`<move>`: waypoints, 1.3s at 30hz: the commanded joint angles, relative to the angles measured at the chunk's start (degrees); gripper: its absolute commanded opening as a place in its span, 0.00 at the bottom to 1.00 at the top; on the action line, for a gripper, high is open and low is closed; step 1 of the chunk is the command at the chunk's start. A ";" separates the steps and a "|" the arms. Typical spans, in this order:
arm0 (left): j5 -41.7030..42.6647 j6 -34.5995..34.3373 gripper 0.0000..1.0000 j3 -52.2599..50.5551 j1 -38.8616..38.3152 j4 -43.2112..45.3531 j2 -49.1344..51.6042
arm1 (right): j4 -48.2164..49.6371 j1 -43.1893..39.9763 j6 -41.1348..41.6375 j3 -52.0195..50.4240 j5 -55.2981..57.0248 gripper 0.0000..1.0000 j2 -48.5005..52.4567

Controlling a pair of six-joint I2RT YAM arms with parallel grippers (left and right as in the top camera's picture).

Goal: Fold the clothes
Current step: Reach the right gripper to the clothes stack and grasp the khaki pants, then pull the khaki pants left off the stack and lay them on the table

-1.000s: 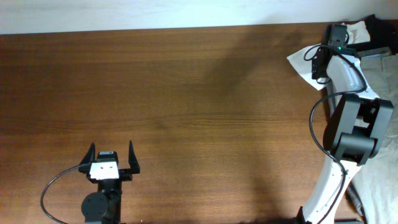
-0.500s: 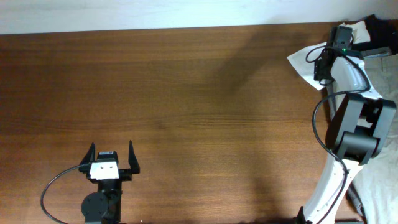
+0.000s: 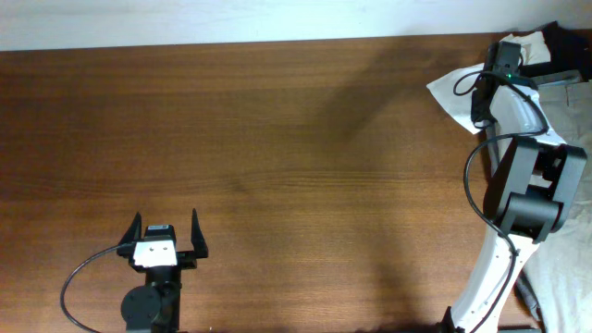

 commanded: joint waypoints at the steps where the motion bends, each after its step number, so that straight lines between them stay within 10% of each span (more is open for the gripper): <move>1: -0.61 0.92 0.99 -0.31 0.35 0.13 -0.28 | -0.31 -0.17 0.72 0.57 0.09 0.61 -1.38; 13: -0.61 0.92 0.99 -0.33 0.35 0.13 -0.28 | -1.77 -0.17 5.14 0.57 -4.39 0.32 -4.13; 17: -0.61 0.92 0.99 -0.31 0.35 0.13 -0.28 | -2.54 -0.26 5.25 0.57 -4.57 0.04 -5.14; 39: -0.63 0.92 0.99 -0.31 0.35 0.13 -0.28 | -4.79 1.01 12.35 0.57 -12.09 0.04 -14.36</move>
